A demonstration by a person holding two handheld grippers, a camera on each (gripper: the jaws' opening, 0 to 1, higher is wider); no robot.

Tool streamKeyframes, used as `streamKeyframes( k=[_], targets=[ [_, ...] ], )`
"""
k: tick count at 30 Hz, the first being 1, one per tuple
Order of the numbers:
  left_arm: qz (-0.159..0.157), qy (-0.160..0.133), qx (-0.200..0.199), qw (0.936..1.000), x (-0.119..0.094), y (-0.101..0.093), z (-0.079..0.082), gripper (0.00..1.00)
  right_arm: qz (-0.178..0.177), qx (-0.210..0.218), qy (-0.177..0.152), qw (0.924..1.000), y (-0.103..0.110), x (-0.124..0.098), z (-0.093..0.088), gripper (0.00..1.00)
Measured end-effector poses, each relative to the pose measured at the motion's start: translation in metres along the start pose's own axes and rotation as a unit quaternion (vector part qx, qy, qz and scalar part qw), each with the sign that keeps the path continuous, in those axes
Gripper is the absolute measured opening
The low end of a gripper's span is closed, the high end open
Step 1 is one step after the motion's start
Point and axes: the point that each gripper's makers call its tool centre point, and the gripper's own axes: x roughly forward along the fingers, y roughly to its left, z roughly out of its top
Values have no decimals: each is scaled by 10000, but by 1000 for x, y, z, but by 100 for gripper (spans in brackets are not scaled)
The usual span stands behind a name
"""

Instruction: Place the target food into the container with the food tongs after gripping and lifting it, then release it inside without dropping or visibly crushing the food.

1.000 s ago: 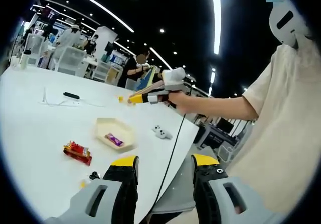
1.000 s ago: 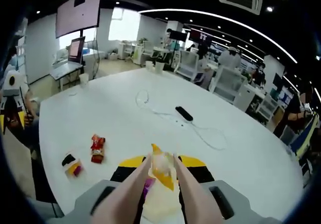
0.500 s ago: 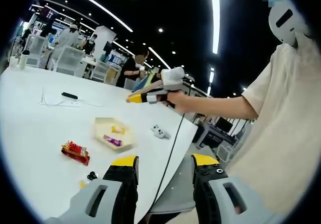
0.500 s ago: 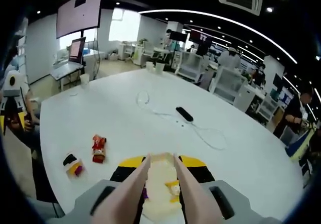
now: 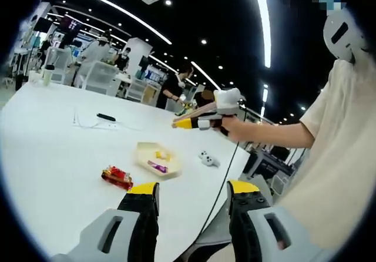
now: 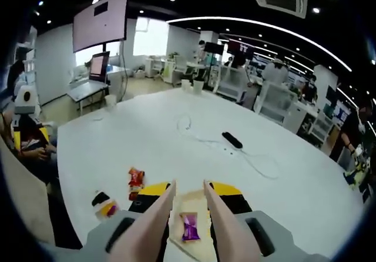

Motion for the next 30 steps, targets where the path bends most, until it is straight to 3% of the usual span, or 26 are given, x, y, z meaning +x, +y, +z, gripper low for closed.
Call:
streamKeyframes(
  k=[4,12,22,30],
  targets=[
    [108,-79,-71,9999,-11,3,-2,45,179,49,26,9998,21,6,-6,26],
    [89,36,-218,9997,-14,-8,-18,44,631,108,154,9978,69,20,-21,26],
    [84,97,-309,9994,-24,-12,-28,44,959,240,294,9947,108,33,-37,26],
    [65,126,-314,9994,-32,-5,-27,44,1117,259,427,9925,131,38,-46,26]
  ],
)
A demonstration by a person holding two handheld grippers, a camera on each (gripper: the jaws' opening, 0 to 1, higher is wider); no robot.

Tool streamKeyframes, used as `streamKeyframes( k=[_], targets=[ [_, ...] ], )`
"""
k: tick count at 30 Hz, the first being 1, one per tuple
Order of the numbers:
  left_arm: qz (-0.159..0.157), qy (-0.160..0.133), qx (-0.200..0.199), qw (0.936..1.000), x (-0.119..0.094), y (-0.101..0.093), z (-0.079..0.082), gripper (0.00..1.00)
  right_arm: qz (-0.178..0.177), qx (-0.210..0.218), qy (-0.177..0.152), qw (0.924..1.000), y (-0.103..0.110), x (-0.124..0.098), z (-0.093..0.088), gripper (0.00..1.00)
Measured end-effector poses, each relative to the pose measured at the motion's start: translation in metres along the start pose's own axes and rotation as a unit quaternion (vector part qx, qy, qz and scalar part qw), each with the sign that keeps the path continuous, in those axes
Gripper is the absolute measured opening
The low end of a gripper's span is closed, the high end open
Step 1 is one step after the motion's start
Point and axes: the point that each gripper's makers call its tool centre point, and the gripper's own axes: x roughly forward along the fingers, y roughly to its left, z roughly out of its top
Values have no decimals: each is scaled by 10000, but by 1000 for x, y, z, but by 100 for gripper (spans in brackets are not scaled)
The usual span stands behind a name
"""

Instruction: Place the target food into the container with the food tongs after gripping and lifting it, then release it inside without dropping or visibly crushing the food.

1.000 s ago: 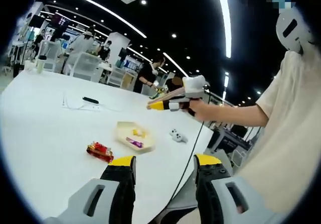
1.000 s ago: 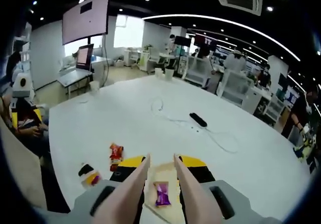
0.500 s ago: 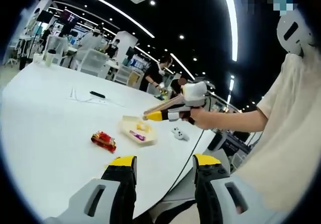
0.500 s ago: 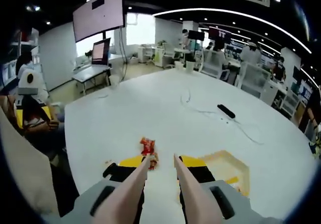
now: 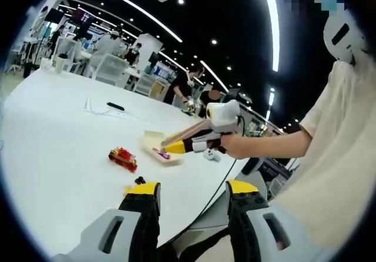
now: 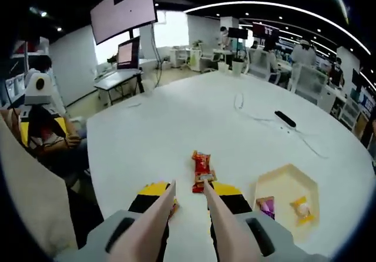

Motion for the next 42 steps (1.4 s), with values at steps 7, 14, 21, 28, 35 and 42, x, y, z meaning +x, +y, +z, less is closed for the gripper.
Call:
streamKeyframes(
  k=[7,14,21,28,35,42],
  targets=[
    [-51,28,5,10000,-5,8,1,44,85,92,113,9999,14,10,-9,26],
    [-52,27,-43,10000,-9,14,0,44,230,281,306,9989,31,20,-25,26],
    [16,-38,-118,9999,-10,19,-1,44,337,400,454,9976,39,28,-37,26],
    [80,-108,-180,9997,-8,23,0,44,521,693,473,9951,47,36,-41,26],
    [123,-89,-248,9996,-7,22,-5,44,569,799,521,9938,48,40,-47,26],
    [153,-89,-284,9994,-6,23,-6,44,621,1176,481,9900,47,37,-55,26]
  ],
)
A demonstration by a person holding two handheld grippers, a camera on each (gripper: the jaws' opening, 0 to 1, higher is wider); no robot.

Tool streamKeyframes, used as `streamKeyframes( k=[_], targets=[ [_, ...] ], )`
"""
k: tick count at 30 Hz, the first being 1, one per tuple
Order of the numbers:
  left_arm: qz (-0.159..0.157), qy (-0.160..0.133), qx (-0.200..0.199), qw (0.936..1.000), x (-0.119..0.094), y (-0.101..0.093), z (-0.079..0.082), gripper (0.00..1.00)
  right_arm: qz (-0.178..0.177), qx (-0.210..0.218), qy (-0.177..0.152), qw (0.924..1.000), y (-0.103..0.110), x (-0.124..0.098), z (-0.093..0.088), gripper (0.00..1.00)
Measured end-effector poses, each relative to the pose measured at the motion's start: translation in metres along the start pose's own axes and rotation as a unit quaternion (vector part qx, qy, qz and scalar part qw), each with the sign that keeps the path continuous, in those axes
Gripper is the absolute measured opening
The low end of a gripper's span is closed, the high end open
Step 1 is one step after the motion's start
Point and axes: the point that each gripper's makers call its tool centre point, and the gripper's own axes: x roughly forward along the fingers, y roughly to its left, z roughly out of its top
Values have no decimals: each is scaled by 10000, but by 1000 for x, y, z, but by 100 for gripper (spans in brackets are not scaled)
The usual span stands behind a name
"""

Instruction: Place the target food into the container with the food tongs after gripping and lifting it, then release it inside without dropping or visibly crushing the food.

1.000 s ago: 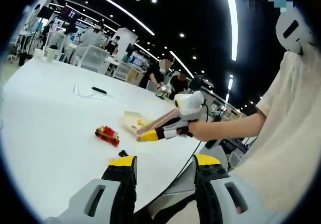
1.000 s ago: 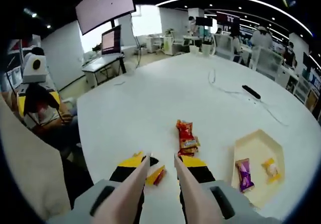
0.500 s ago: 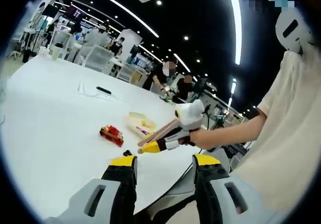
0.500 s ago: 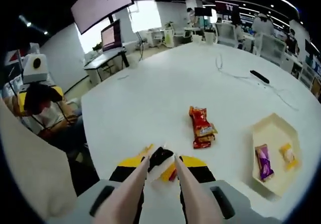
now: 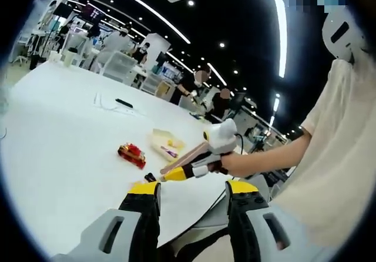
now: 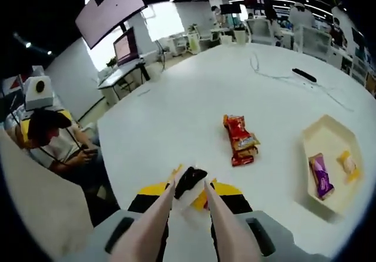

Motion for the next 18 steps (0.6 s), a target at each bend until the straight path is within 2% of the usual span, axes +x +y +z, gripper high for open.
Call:
streamKeyframes(
  k=[3,9,13,18],
  targets=[
    [6,-2,-4,10000,0,0,1,44,24,259,-11,9997,-4,0,-3,26],
    [-36,40,7,10000,3,-1,1,44,48,381,122,9992,-5,4,-9,24],
    [-70,32,9,10000,5,-3,2,44,144,774,115,9968,-5,6,-12,23],
    [-58,71,-1,10000,5,-2,1,44,130,947,131,9953,-9,9,-13,22]
  ],
)
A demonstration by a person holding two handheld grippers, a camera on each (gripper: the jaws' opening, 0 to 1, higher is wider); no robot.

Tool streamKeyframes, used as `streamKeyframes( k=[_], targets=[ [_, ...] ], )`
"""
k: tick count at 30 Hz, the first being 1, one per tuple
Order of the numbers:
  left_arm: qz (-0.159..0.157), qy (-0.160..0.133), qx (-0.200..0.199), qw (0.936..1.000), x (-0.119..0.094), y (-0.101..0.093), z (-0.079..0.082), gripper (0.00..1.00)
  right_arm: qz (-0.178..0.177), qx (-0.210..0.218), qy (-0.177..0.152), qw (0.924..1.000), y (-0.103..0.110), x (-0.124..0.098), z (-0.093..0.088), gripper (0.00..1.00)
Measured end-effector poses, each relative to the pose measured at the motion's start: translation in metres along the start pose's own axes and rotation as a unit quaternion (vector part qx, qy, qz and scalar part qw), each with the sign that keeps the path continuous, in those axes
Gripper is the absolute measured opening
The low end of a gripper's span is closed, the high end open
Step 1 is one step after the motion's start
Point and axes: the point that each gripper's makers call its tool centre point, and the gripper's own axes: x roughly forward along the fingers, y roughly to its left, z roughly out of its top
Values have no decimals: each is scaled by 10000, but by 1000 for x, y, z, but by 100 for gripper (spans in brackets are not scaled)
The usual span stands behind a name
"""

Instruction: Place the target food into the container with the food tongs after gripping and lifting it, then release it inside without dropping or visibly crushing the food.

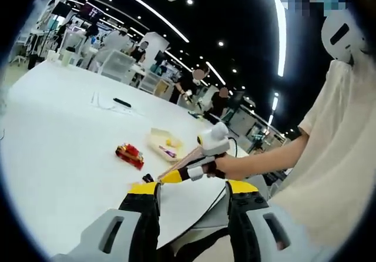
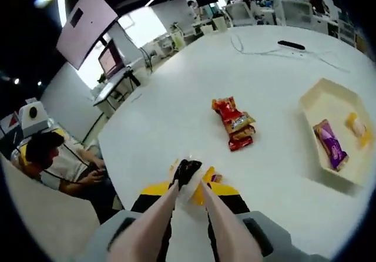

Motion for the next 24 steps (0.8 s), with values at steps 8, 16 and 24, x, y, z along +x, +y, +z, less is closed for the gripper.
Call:
streamKeyframes(
  k=[8,16,24],
  targets=[
    [-4,41,-11,10000,1,1,0,44,-49,142,-33,9999,-6,0,2,21],
    [21,48,39,10000,1,0,1,43,-15,78,8,10000,-4,3,3,19],
    [19,67,17,10000,0,-4,-2,43,-18,95,55,9999,-5,6,2,18]
  ],
)
